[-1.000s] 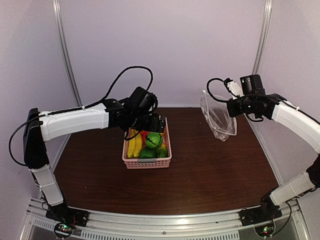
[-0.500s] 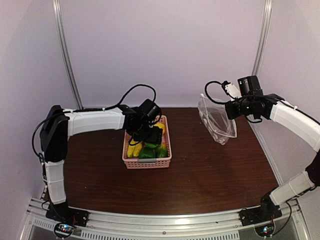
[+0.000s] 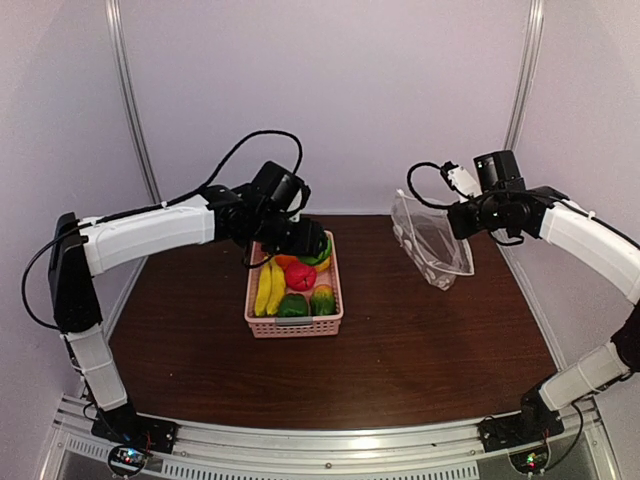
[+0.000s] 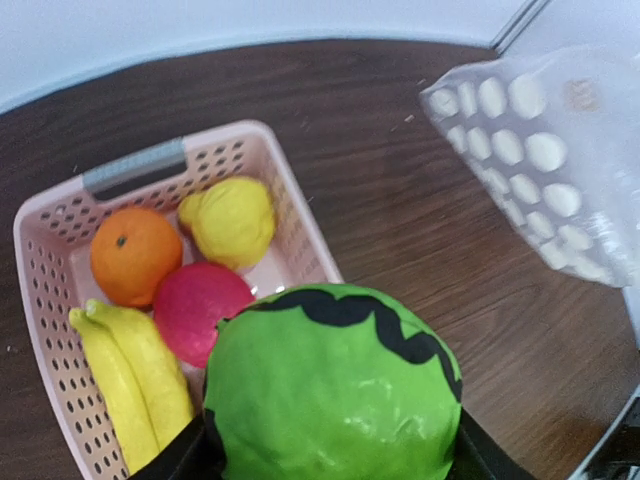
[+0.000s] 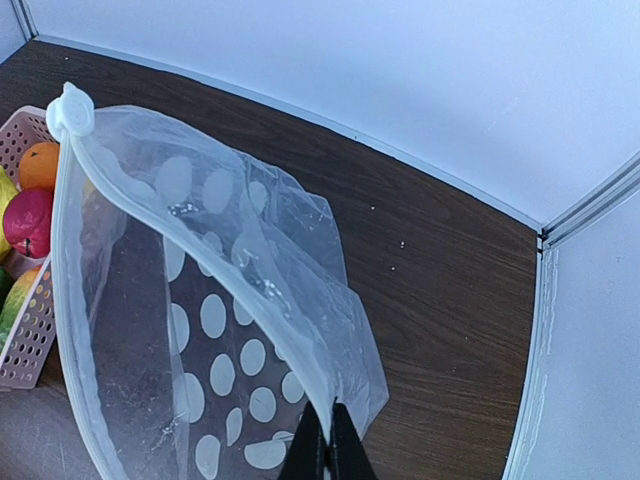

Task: Place the food in the zip-top bag and seal the zipper
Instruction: Pick up the fake fruit from the bin, then place the fake fruit in the zipper food storage bag.

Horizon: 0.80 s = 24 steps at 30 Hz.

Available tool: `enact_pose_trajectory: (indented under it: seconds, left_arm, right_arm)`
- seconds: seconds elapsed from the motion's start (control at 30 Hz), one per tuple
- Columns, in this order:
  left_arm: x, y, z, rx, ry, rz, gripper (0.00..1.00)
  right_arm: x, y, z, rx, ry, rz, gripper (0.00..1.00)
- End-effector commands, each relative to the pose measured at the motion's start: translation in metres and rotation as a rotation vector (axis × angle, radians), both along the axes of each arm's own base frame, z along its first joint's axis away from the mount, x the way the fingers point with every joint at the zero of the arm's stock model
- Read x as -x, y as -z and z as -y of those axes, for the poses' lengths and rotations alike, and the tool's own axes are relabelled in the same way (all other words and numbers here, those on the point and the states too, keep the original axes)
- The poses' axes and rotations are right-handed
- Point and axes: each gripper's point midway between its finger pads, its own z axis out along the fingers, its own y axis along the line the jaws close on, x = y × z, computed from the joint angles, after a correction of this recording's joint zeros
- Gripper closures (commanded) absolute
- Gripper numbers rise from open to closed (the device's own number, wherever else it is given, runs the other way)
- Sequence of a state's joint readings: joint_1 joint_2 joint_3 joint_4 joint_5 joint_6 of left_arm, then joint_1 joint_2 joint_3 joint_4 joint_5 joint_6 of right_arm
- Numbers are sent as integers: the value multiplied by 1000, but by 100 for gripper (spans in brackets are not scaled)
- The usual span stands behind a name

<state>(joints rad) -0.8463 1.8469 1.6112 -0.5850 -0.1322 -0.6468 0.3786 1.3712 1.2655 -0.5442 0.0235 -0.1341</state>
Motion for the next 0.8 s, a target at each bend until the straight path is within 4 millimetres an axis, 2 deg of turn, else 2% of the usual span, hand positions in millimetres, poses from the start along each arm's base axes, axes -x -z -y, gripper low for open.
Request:
enact_pose_trajectory:
  seconds: [0.0, 0.1, 0.27, 0.37, 0.5, 0.67, 0.77]
  left_arm:
    - [23, -83, 58, 309, 235, 154, 53]
    - [49, -119, 100, 520, 380, 207, 54]
    - [73, -148, 161, 688, 522, 215, 55]
    - [70, -133, 186, 709, 520, 152, 56]
    - [59, -124, 201, 756, 478, 111, 57]
    - [29, -94, 204, 693, 326, 77, 57]
    - [3, -61, 197, 625, 173, -8, 63]
  right_arm:
    - [1, 0, -12, -4, -29, -17, 100]
    - [1, 6, -20, -18, -38, -40, 100]
    - [-1, -1, -34, -97, -60, -67, 100]
    - [0, -8, -41, -160, -67, -72, 100]
    - [4, -12, -47, -223, -70, -86, 100]
    - [14, -18, -56, -277, -121, -108, 100]
    - [21, -23, -59, -292, -150, -115, 100]
